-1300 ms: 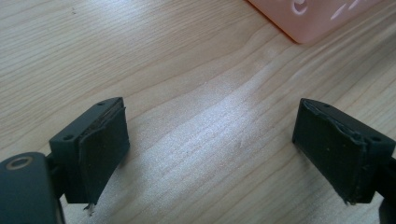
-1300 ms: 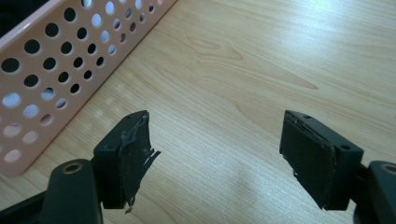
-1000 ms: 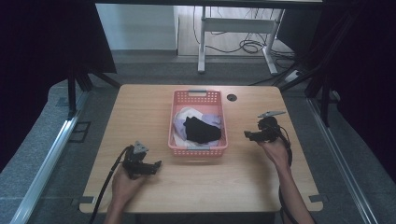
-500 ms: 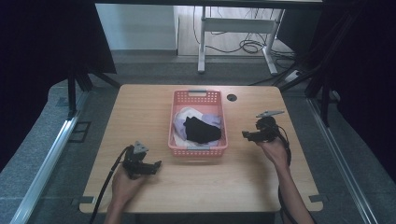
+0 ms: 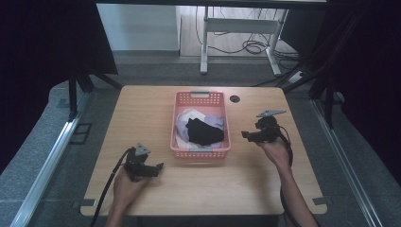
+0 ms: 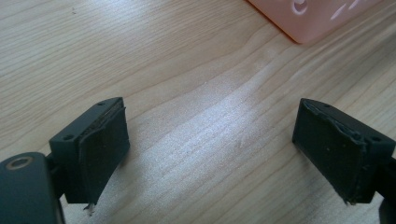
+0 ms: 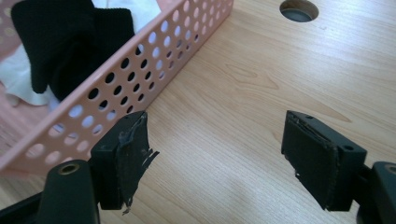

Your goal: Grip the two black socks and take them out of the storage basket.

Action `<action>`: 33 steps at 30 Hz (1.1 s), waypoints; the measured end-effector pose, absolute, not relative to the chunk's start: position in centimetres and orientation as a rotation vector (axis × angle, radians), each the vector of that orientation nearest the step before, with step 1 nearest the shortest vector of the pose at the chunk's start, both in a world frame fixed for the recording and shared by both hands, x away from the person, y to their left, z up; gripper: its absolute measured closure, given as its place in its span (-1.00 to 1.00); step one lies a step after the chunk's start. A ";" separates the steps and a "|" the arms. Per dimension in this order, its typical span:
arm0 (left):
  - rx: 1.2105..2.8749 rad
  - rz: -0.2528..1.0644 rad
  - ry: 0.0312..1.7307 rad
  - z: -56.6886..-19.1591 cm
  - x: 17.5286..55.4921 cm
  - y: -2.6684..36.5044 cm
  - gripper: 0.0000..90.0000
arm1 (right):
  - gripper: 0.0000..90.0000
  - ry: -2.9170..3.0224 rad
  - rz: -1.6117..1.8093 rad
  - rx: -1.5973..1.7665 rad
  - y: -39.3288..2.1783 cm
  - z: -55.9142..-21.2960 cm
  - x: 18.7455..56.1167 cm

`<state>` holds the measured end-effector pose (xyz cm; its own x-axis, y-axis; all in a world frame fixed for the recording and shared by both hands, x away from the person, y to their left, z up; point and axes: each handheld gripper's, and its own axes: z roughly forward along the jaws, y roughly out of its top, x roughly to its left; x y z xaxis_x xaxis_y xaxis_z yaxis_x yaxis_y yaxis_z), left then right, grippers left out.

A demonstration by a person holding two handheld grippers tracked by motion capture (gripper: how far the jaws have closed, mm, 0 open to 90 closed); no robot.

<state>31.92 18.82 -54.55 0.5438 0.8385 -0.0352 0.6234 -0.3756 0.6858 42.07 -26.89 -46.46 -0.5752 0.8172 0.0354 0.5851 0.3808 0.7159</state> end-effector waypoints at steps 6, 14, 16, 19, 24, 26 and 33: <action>2.125 0.423 1.174 -54.6 31.9 18.8 -0.77 | -0.47 2.322 1.061 1.199 -26.1 -45.7 41.9; 2.132 0.423 1.172 -54.5 31.9 18.9 -0.77 | -0.45 2.340 1.118 1.144 -24.6 -44.7 41.6; 2.132 0.423 1.171 -54.5 31.9 18.9 -0.77 | -0.44 2.343 1.118 1.139 -24.3 -44.7 41.6; 2.132 0.423 1.171 -54.5 31.9 18.9 -0.77 | -0.44 2.351 1.118 1.141 -24.0 -44.8 41.7; 2.132 0.423 1.171 -54.5 31.9 18.9 -0.77 | -0.44 2.360 1.149 1.119 -23.2 -44.3 41.5; 2.132 0.423 1.171 -54.5 31.9 18.9 -0.77 | -0.44 2.364 1.168 1.112 -22.8 -44.1 41.4; 2.133 0.424 1.170 -54.5 31.9 18.9 -0.77 | -0.43 2.404 1.192 1.064 -20.7 -43.6 41.2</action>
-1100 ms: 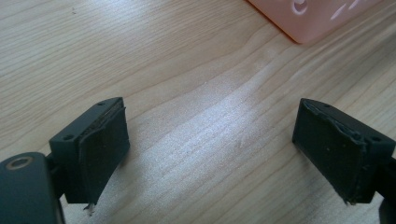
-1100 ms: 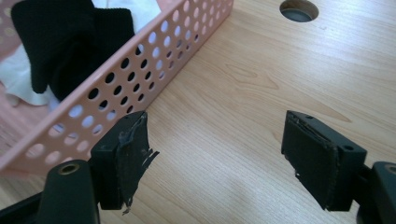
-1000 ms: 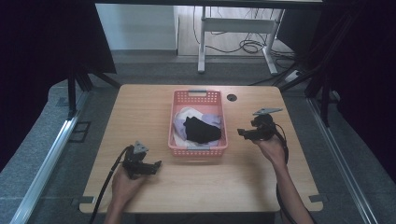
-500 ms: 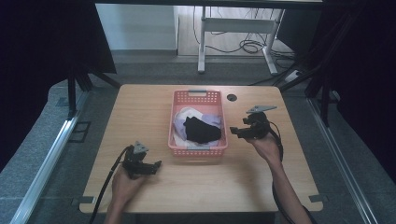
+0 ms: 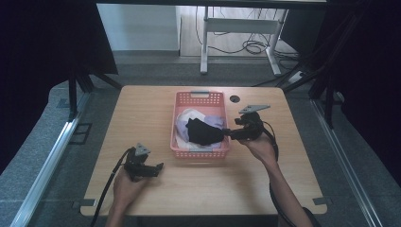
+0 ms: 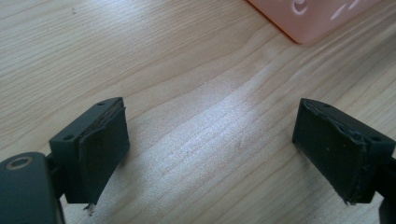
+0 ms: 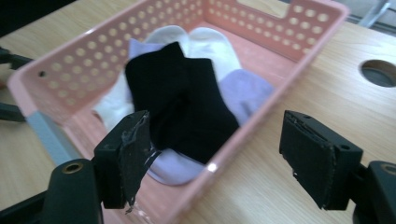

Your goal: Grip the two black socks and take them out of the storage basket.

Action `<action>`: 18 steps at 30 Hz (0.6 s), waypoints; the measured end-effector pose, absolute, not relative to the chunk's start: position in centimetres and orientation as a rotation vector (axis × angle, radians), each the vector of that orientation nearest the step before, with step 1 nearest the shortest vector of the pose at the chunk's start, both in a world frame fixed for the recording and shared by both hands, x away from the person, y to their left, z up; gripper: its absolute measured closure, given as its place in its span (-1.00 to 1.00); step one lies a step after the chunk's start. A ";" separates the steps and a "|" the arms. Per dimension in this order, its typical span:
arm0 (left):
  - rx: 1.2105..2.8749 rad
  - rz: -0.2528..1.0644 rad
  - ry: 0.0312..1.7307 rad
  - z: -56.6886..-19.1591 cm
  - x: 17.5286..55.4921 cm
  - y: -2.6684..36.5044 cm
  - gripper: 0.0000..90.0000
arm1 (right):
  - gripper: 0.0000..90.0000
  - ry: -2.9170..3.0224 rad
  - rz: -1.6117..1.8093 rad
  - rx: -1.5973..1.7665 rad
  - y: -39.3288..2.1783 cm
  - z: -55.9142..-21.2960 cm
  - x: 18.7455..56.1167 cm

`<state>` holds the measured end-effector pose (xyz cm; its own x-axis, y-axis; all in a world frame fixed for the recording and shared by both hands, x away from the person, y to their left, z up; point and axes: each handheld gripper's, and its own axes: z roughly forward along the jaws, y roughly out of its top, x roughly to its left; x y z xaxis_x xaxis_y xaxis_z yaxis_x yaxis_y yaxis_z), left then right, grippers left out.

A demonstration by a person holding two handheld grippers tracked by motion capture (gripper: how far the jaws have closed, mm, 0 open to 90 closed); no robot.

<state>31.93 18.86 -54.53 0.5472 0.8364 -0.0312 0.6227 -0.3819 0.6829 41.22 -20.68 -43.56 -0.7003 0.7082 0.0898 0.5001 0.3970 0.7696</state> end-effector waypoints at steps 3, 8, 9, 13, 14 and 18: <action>2.132 0.424 1.170 -54.5 31.9 18.9 -0.77 | -0.44 2.425 1.197 1.055 -19.8 -43.5 41.3; 2.132 0.424 1.170 -54.5 31.9 18.9 -0.77 | -0.46 2.460 1.197 1.021 -18.5 -43.5 41.7; 2.132 0.424 1.170 -54.5 31.9 18.9 -0.77 | -0.47 2.470 1.195 1.013 -18.2 -43.6 41.8; 2.133 0.424 1.170 -54.5 31.9 18.9 -0.77 | -0.44 2.488 1.174 0.978 -17.1 -43.7 42.2; 2.132 0.424 1.170 -54.5 31.9 18.9 -0.77 | -0.43 2.493 1.181 0.971 -16.9 -43.8 42.3; 2.133 0.424 1.170 -54.5 31.9 18.9 -0.77 | -0.39 2.519 1.169 0.942 -15.6 -44.0 42.7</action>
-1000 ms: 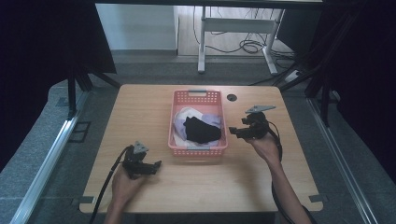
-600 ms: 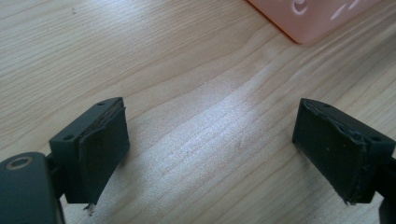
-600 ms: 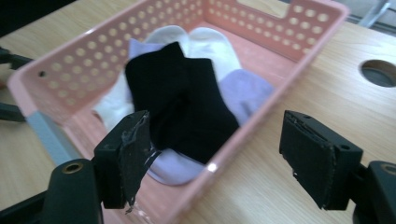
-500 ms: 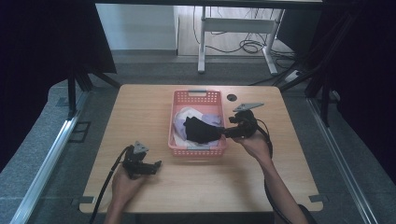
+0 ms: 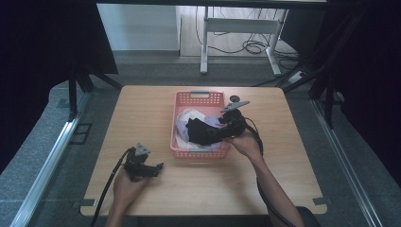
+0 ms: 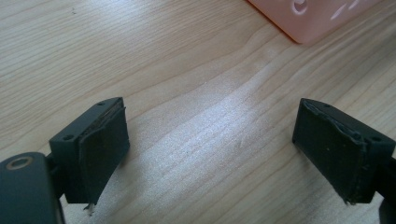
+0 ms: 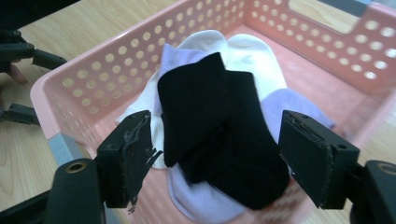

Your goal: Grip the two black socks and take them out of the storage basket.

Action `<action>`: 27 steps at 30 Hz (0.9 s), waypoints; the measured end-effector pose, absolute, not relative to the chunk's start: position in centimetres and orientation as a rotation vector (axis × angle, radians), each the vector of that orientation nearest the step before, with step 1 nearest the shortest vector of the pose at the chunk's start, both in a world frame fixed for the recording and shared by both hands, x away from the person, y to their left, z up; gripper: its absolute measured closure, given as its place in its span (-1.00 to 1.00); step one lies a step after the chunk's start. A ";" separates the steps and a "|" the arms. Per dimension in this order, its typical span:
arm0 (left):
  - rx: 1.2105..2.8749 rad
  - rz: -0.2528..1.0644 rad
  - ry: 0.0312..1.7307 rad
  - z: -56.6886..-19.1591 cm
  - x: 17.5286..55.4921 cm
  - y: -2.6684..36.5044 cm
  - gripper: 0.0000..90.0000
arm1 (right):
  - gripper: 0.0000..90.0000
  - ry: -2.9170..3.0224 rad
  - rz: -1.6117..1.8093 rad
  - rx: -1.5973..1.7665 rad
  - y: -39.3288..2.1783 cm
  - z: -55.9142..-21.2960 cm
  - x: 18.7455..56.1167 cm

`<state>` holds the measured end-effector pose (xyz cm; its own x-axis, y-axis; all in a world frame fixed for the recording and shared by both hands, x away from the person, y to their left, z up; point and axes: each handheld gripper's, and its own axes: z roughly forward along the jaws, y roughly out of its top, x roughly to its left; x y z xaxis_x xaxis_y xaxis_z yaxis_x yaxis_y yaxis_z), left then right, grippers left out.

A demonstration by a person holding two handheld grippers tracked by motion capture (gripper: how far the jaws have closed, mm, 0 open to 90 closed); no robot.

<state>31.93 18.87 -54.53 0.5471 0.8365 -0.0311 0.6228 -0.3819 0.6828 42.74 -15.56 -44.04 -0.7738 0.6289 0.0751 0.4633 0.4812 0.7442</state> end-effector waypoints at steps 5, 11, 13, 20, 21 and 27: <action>2.132 0.424 1.171 -54.5 31.9 18.9 -0.77 | -0.38 2.557 1.133 0.911 -13.8 -44.3 43.3; 2.131 0.424 1.170 -54.5 31.9 18.9 -0.77 | -0.36 2.602 1.084 0.877 -11.4 -44.8 44.1; 2.132 0.424 1.170 -54.5 31.9 18.9 -0.77 | -0.36 2.614 1.070 0.869 -10.7 -45.1 44.4; 2.132 0.425 1.170 -54.5 31.9 18.9 -0.77 | -0.25 2.650 0.955 0.844 -8.1 -46.1 45.1; 2.130 0.426 1.170 -54.6 31.9 18.9 -0.77 | -0.25 2.650 0.955 0.844 -8.1 -46.1 45.1; 2.132 0.425 1.170 -54.5 31.9 18.9 -0.77 | -0.16 2.675 0.810 0.814 -6.9 -47.2 45.7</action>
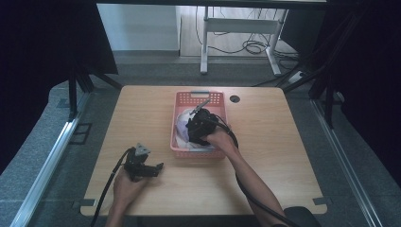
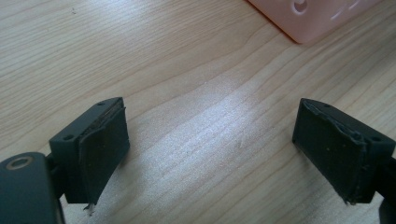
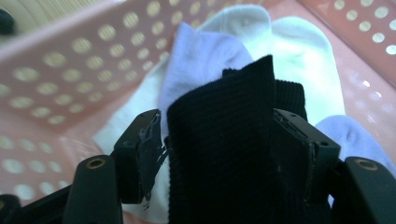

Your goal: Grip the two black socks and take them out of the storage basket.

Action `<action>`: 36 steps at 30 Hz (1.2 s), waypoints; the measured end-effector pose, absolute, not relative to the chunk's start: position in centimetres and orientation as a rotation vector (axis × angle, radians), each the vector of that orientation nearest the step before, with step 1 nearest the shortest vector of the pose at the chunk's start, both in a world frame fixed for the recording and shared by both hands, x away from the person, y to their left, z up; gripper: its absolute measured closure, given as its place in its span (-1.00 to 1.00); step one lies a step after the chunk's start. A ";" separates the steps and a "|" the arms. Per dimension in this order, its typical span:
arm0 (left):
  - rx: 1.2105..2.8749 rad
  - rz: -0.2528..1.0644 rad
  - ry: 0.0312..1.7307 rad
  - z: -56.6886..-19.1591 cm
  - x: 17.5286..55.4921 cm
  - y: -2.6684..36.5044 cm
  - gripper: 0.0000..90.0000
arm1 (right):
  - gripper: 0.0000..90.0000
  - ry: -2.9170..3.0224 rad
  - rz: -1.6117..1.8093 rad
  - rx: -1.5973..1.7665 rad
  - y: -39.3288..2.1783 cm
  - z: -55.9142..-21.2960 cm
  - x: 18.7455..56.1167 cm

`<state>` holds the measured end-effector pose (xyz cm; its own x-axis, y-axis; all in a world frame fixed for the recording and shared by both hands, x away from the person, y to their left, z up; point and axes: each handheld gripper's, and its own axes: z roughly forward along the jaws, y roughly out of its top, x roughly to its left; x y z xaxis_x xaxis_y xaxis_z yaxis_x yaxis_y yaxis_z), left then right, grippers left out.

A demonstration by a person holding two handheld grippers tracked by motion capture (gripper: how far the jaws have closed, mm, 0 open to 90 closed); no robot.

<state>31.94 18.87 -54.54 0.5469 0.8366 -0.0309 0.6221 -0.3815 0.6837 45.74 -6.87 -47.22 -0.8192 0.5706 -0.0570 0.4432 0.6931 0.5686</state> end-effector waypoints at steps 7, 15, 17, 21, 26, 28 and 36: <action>2.132 0.425 1.170 -54.5 31.9 18.9 -0.77 | 0.62 2.688 0.687 0.777 -6.6 -47.7 45.8; 2.132 0.425 1.170 -54.5 31.9 18.9 -0.77 | 0.85 2.627 0.852 0.852 -8.0 -45.9 45.6; 2.131 0.424 1.170 -54.5 31.9 18.9 -0.77 | 0.86 2.603 0.915 0.847 -8.5 -44.8 45.4; 2.131 0.424 1.170 -54.5 31.9 18.9 -0.77 | 0.86 2.574 0.979 0.837 -9.0 -43.6 45.0; 2.131 0.424 1.170 -54.5 31.9 18.9 -0.77 | 0.86 2.539 1.020 0.822 -9.4 -42.4 44.7; 2.131 0.424 1.170 -54.5 31.9 18.9 -0.77 | 0.86 2.527 1.039 0.814 -9.6 -41.8 44.5; 2.129 0.427 1.170 -54.5 31.9 18.9 -0.77 | 0.85 2.464 1.122 0.790 -10.5 -39.3 43.9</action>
